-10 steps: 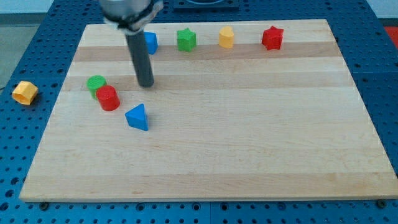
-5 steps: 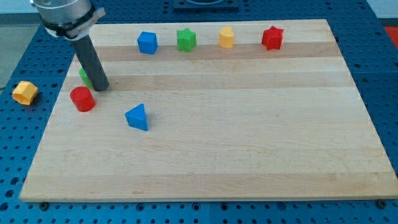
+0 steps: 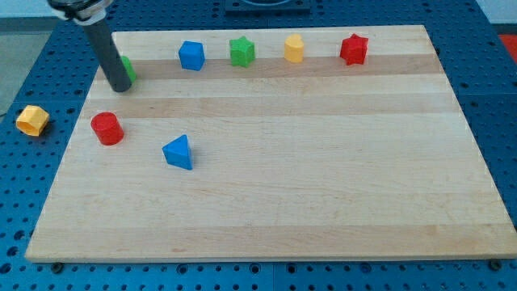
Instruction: Separate the green circle from red circle
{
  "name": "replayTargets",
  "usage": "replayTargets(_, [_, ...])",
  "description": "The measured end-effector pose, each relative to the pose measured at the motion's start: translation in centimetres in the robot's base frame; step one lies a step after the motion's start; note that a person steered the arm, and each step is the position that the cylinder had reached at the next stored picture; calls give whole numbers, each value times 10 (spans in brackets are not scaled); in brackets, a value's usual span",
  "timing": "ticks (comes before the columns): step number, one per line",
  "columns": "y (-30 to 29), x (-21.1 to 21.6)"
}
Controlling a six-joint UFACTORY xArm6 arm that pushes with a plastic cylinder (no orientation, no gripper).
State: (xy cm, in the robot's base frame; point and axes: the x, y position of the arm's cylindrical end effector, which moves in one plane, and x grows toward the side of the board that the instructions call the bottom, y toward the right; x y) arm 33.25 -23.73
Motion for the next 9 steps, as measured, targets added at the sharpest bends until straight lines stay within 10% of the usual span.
replayTargets(7, [20,-45])
replayTargets(9, [20,78])
